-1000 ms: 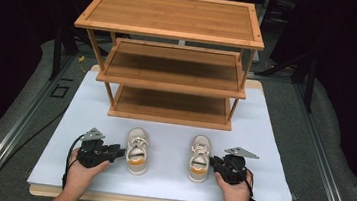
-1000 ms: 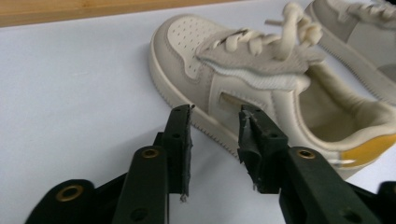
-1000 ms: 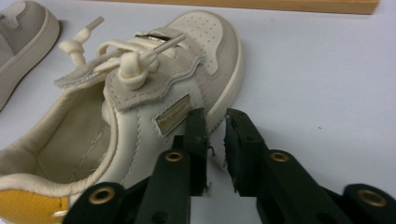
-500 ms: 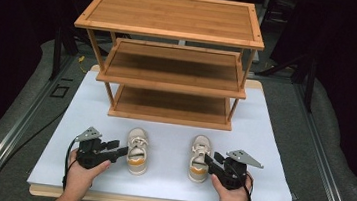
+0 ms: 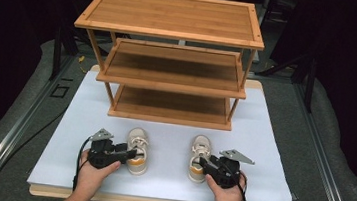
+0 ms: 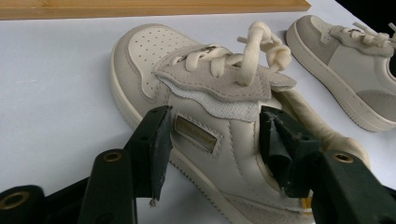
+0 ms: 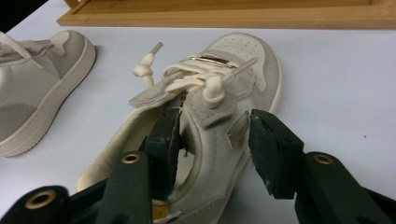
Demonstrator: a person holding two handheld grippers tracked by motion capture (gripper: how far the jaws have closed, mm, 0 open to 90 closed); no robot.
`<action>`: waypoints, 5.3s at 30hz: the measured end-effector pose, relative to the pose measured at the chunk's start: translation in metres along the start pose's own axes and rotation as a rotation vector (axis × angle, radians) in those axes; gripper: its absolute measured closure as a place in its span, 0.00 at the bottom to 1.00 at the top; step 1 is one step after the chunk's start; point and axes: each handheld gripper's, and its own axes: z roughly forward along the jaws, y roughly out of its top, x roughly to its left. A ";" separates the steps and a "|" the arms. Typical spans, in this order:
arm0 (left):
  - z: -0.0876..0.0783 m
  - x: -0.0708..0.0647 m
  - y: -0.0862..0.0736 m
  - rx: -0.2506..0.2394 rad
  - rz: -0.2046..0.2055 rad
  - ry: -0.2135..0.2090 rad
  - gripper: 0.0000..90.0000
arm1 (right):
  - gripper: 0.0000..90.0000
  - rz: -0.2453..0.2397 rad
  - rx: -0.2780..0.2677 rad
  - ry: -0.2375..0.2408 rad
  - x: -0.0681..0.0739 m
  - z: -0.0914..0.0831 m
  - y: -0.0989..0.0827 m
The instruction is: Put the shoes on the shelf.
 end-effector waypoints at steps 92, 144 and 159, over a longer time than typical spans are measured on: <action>0.041 -0.041 -0.001 -0.120 -0.119 0.016 0.57 | 0.58 0.166 -0.077 0.056 0.060 0.045 -0.004; 0.048 -0.039 0.003 -0.203 -0.152 0.058 0.65 | 0.65 0.167 -0.096 0.036 0.061 0.059 0.005; 0.033 -0.043 0.017 -0.219 -0.150 0.037 0.65 | 0.65 0.150 -0.106 0.049 0.067 0.045 0.024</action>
